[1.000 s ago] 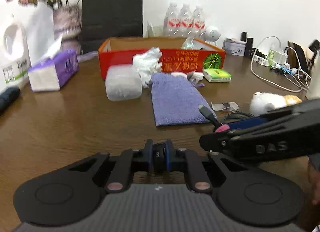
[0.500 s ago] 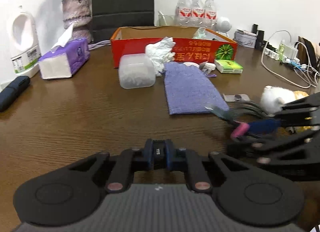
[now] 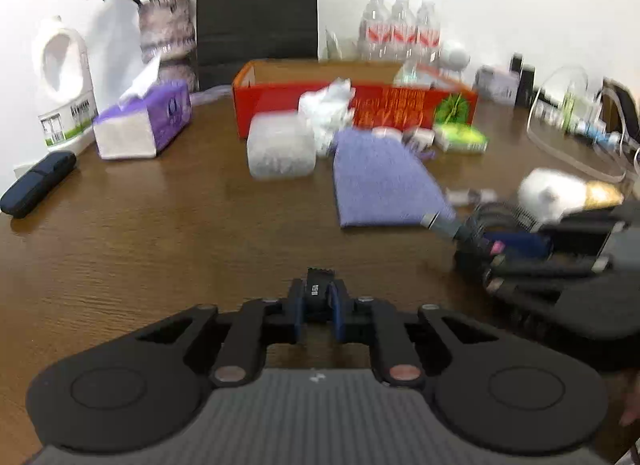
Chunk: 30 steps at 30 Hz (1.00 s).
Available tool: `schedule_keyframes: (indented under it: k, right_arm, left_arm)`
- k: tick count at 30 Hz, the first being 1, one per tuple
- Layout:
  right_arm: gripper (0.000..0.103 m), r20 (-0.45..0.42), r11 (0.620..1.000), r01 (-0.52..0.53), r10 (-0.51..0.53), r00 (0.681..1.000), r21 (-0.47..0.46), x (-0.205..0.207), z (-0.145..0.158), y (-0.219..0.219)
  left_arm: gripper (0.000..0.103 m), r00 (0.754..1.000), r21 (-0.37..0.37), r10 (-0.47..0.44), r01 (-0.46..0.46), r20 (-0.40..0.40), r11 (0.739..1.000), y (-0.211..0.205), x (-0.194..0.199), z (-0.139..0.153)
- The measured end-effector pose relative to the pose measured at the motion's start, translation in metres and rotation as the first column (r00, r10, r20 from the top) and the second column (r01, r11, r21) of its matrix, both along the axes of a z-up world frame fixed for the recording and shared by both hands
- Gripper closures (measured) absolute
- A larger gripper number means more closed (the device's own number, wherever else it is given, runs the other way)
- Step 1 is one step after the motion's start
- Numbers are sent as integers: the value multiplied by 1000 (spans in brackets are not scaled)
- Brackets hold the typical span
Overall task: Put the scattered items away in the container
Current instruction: 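Carry the cable with the right tool while the left tool carries the clip into the box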
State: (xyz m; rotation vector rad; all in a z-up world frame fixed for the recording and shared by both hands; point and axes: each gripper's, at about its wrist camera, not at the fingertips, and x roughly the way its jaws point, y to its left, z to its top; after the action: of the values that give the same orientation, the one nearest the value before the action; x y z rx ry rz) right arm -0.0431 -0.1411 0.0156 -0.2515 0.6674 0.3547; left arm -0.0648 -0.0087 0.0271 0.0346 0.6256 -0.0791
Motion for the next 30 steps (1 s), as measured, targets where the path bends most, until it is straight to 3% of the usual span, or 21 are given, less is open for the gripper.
schedule_keyframes:
  k: [3, 6, 10, 15, 19, 24, 30]
  right_arm:
    - [85, 74, 998, -30, 26, 997, 61, -13, 10, -6]
    - [84, 228, 993, -38, 12, 974, 114, -28, 37, -15]
    - [84, 293, 989, -17, -28, 956, 149, -25, 66, -27]
    - [84, 311, 973, -13, -61, 948, 232, -26, 92, -45]
    - [84, 305, 971, -8, -67, 950, 240, -4, 99, -50]
    - [84, 287, 964, -32, -47, 957, 265, 54, 106, -54]
    - [84, 251, 969, -69, 8, 968, 238, 153, 125, -50]
  left_arm:
    - [89, 987, 2, 2, -3, 161, 1000, -3, -18, 17]
    - [89, 940, 45, 17, -35, 341, 998, -11, -32, 37]
    - [89, 896, 79, 5, -45, 445, 996, -24, -34, 57]
    - [89, 877, 65, 19, -57, 481, 996, -35, -24, 69]
    - [88, 895, 22, 52, -69, 443, 997, -33, 7, 70]
    - [88, 897, 26, 69, -89, 436, 996, -20, 74, 72]
    - [88, 934, 3, 68, -74, 351, 997, 6, 184, 93]
